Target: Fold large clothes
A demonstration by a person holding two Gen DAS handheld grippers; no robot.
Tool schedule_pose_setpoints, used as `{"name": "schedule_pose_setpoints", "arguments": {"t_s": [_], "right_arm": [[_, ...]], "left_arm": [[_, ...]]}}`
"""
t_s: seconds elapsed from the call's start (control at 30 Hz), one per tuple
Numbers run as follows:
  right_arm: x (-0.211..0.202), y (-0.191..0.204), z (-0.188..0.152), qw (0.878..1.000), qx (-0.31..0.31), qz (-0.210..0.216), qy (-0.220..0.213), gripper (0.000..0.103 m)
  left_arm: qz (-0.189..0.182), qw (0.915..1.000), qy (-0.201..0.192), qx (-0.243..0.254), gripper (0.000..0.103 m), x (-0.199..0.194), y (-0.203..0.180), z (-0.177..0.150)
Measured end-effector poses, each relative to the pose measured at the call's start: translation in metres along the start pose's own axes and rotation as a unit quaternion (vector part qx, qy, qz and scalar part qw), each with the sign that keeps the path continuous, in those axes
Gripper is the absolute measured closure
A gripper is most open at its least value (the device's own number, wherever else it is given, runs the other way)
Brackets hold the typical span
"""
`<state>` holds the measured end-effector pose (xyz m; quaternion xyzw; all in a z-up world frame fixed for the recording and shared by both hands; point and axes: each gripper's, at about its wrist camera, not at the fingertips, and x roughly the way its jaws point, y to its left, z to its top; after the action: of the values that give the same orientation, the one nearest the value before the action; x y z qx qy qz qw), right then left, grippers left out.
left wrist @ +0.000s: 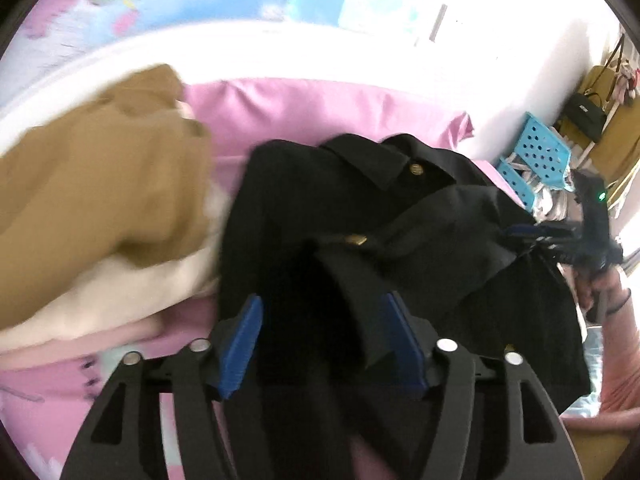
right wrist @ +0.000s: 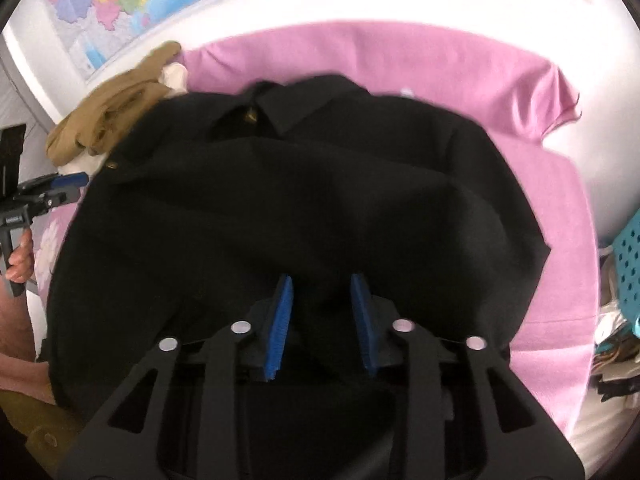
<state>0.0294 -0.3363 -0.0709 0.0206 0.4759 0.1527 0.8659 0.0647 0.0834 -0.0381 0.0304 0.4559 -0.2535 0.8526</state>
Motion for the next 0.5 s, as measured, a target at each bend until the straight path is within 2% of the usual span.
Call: {"name": "schedule_pose_setpoints", "arguments": {"t_s": [0.1, 0.17, 0.23, 0.37, 0.5], "right_arm": [[-0.019, 0.031, 0.002, 0.999, -0.039, 0.025, -0.027, 0.054], [-0.024, 0.053, 0.004, 0.996, -0.060, 0.050, -0.038, 0.050], [-0.019, 0.076, 0.008, 0.993, -0.076, 0.085, -0.036, 0.050], [0.000, 0.117, 0.014, 0.986, -0.116, 0.119, -0.022, 0.050], [0.025, 0.150, 0.020, 0.980, -0.129, 0.151, -0.002, 0.050]], "left_arm": [[0.037, 0.9993, 0.008, -0.001, 0.039, -0.015, 0.016, -0.027], [0.045, 0.9986, 0.025, -0.012, 0.039, -0.015, 0.028, -0.046], [0.043, 0.9981, 0.037, -0.025, 0.039, -0.014, 0.036, -0.061], [0.000, 0.9971, 0.054, -0.054, 0.039, -0.016, 0.052, -0.095], [-0.049, 0.9955, 0.059, -0.055, 0.039, -0.021, 0.053, -0.119]]}}
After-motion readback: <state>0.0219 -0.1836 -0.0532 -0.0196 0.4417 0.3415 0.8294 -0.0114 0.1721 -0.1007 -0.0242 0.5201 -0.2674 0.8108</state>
